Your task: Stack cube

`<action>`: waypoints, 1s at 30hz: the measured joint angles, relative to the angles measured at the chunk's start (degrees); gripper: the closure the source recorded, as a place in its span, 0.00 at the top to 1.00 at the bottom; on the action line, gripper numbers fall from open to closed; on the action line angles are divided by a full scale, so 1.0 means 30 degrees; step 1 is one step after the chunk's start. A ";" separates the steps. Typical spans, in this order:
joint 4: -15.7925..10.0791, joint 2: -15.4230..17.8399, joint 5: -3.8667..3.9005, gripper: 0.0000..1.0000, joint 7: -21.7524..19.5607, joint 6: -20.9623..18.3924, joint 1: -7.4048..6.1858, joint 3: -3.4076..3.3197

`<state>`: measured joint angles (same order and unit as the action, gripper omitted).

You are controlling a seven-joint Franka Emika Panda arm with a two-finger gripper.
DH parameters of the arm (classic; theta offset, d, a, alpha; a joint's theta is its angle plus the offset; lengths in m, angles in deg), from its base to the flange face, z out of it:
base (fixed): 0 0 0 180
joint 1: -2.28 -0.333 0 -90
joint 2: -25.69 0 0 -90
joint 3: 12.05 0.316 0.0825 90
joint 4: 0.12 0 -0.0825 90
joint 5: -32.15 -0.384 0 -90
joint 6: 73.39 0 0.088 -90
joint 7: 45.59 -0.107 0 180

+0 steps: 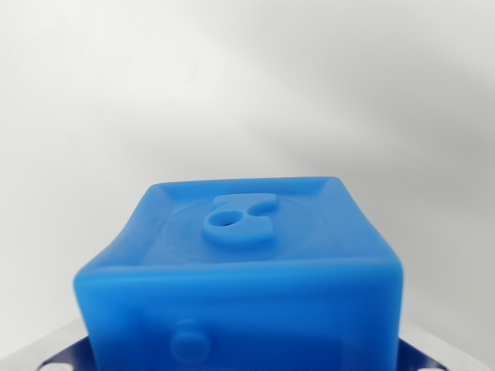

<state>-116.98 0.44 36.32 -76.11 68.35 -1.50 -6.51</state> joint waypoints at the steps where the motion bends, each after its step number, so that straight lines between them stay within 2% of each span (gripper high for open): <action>1: -0.0067 0.0052 -0.0008 0.00 0.0006 0.0014 0.0019 0.0000; 30: -0.3404 0.2728 -0.0387 0.00 0.0460 0.0697 0.1096 -0.0014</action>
<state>-127.19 8.62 35.16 -74.73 70.44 1.79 -6.55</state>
